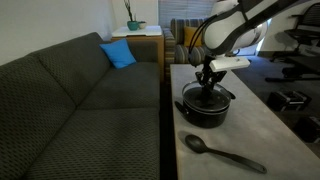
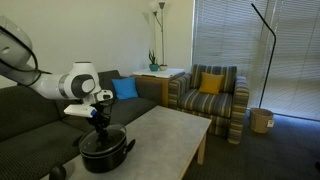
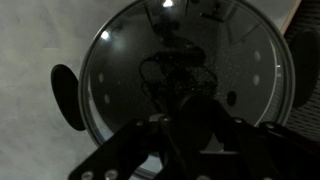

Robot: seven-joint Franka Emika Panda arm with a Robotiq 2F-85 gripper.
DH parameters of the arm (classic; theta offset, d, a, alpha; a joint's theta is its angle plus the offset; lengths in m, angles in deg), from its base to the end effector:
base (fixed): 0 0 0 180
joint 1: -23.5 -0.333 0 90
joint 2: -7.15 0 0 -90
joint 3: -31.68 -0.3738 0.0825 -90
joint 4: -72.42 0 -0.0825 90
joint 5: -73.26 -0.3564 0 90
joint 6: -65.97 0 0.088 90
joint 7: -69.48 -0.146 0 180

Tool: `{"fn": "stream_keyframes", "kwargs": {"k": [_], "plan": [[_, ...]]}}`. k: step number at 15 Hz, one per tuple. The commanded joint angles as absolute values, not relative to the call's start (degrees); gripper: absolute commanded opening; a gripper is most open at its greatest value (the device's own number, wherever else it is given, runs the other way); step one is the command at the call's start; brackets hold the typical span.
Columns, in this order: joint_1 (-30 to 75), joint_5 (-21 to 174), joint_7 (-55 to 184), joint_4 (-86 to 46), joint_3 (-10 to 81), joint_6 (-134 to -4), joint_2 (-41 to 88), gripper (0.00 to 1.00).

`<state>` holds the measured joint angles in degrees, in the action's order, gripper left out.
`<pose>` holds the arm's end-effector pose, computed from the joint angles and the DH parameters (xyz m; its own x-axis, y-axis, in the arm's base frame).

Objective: Pick up the glass lid from the table and put it on the black pot.

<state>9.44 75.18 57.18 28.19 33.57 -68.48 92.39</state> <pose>0.7868 0.1814 -0.0186 0.9939 0.0535 0.0963 0.0499 -0.9980 0.0391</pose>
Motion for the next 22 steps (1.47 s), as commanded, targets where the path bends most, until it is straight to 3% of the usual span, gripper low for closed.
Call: {"fn": "stream_keyframes", "kwargs": {"k": [1, 22], "plan": [[9.8, 75.7, 56.9, 29.1, 33.7, -69.1, 92.4, 0.14], [10.6, 75.2, 56.5, 28.4, 33.2, -69.7, 92.9, 0.14]]}}
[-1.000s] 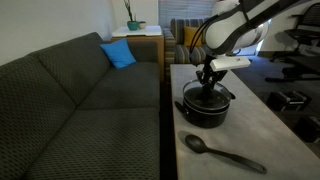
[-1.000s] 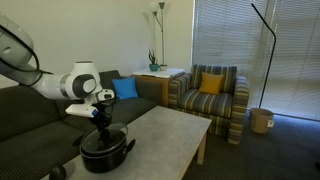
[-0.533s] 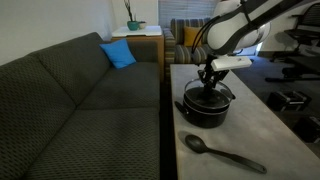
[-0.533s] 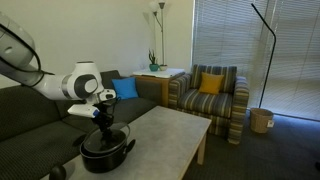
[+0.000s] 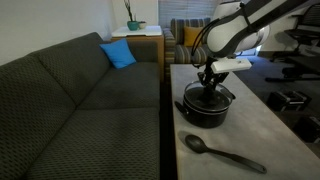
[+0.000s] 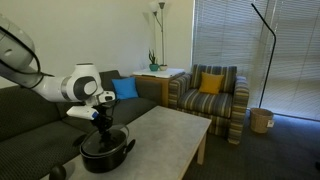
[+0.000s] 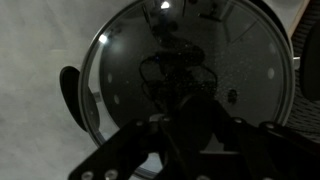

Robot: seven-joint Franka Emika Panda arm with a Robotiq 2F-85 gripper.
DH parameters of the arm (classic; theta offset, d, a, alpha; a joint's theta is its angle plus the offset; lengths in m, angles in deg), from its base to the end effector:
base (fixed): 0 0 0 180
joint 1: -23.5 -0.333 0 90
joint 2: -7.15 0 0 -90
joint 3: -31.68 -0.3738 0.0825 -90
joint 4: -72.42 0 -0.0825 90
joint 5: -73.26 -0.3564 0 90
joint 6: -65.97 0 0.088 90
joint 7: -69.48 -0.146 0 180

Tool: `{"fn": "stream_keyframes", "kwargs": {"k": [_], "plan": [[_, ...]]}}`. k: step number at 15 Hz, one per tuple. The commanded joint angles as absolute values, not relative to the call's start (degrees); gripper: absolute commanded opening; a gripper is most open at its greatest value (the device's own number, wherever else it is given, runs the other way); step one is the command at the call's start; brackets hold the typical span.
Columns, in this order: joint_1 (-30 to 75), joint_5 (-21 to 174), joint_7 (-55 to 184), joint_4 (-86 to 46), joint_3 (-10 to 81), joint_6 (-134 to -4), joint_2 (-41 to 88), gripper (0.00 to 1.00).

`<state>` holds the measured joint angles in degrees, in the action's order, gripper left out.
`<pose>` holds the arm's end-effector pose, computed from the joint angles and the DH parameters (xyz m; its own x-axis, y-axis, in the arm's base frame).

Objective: Pick up the glass lid from the table and put it on the black pot.

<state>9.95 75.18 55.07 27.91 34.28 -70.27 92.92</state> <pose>0.7890 0.1694 -0.0248 0.9931 0.0095 0.1168 0.0045 -0.9991 0.0430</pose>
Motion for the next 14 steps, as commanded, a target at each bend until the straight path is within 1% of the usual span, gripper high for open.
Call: {"fn": "stream_keyframes", "kwargs": {"k": [1, 9, 10, 11, 12, 14], "plan": [[10.5, 75.2, 56.6, 28.4, 33.0, -69.5, 93.0, 0.14], [10.3, 75.2, 56.4, 28.5, 32.8, -69.1, 93.1, 0.14], [10.3, 75.1, 56.2, 28.5, 32.9, -68.9, 93.1, 0.53], [10.3, 75.1, 56.2, 28.5, 32.8, -68.8, 93.1, 0.65], [10.3, 75.1, 56.2, 28.6, 32.8, -68.8, 93.0, 0.69], [10.3, 75.1, 56.3, 28.6, 32.8, -68.7, 93.0, 0.83]]}}
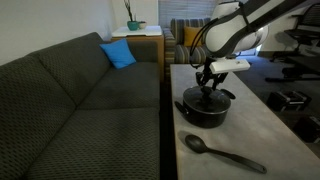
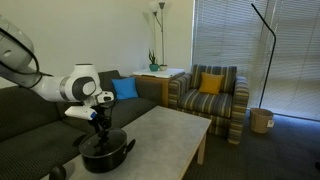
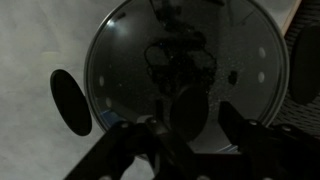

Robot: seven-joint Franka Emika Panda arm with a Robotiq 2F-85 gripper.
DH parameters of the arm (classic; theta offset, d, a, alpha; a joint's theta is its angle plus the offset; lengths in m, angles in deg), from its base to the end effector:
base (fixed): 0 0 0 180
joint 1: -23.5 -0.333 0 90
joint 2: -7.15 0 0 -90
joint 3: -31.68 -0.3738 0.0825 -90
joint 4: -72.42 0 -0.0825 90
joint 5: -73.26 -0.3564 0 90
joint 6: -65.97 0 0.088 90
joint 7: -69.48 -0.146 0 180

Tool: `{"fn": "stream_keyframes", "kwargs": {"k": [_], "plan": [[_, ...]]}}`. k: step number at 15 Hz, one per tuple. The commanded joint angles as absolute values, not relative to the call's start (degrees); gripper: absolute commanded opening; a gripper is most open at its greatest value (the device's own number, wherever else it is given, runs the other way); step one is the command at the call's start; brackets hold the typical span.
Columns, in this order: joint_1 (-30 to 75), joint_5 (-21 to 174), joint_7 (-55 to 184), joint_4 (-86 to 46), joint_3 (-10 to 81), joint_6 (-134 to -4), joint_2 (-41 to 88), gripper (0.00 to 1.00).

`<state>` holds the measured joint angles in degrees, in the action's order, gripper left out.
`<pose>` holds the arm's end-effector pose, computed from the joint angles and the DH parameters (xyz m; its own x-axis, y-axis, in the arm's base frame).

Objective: Pick up the glass lid from the table and put it on the black pot.

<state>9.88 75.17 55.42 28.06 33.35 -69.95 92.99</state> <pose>0.7869 0.1769 -0.0255 0.9939 0.0159 0.1089 0.0129 -0.9995 0.0289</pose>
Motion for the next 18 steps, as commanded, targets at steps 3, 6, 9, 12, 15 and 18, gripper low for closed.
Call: {"fn": "stream_keyframes", "kwargs": {"k": [3, 6, 9, 12, 15, 18], "plan": [[10.3, 75.0, 56.2, 28.6, 32.8, -68.6, 93.0, 1.0], [9.7, 75.7, 55.2, 29.0, 33.8, -67.4, 93.0, 1.0], [8.7, 76.5, 52.3, 30.8, 35.9, -61.7, 92.9, 1.0], [8.7, 76.6, 48.6, 33.1, 37.2, -57.2, 92.9, 1.0], [9.0, 76.4, 48.7, 34.4, 36.5, -57.0, 92.8, 1.0], [9.0, 76.5, 48.0, 35.3, 36.6, -57.7, 92.8, 1.0]]}}
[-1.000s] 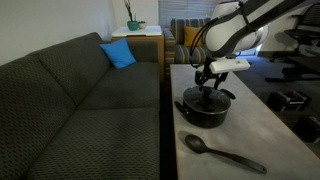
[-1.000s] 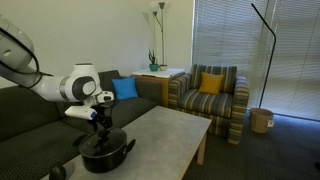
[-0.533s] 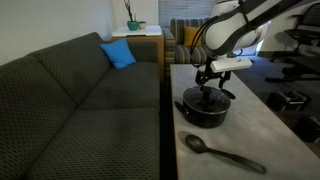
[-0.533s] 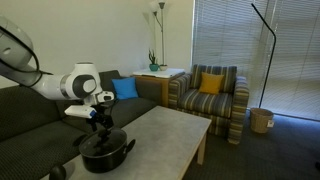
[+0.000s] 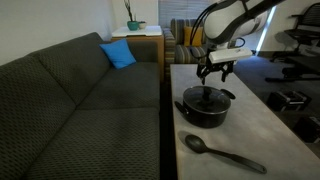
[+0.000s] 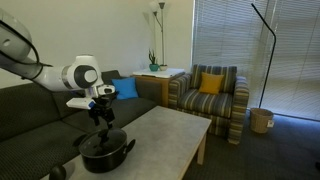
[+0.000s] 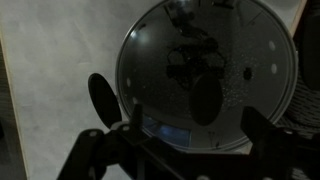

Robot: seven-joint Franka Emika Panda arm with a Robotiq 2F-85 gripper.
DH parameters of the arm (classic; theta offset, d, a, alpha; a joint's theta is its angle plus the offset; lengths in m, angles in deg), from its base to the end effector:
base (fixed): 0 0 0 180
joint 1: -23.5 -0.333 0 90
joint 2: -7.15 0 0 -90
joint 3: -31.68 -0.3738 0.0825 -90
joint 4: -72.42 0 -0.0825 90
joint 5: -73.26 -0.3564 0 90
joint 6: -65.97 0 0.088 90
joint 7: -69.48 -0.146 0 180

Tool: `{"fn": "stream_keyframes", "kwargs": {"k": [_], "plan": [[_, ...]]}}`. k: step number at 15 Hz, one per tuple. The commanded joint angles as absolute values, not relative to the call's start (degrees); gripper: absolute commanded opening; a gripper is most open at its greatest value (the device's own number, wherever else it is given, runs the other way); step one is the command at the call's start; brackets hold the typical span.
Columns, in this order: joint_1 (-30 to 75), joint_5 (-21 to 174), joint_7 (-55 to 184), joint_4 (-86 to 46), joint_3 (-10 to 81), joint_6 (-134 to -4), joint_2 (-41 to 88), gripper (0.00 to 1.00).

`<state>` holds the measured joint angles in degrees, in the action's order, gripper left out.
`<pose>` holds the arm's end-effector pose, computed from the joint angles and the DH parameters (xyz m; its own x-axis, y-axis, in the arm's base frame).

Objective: Pick up the glass lid from the table and put it on the black pot.

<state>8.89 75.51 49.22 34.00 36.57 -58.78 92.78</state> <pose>0.7931 0.1695 0.0048 0.9956 -0.0795 0.0502 -0.0845 -0.9907 0.1066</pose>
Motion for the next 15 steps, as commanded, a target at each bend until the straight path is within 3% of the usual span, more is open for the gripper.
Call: {"fn": "stream_keyframes", "kwargs": {"k": [1, 15], "plan": [[8.9, 76.6, 47.6, 35.8, 36.9, -57.2, 92.8, 1.0], [-1.0, 80.6, 32.5, 21.8, 46.5, -61.9, 82.3, 1.0]]}}
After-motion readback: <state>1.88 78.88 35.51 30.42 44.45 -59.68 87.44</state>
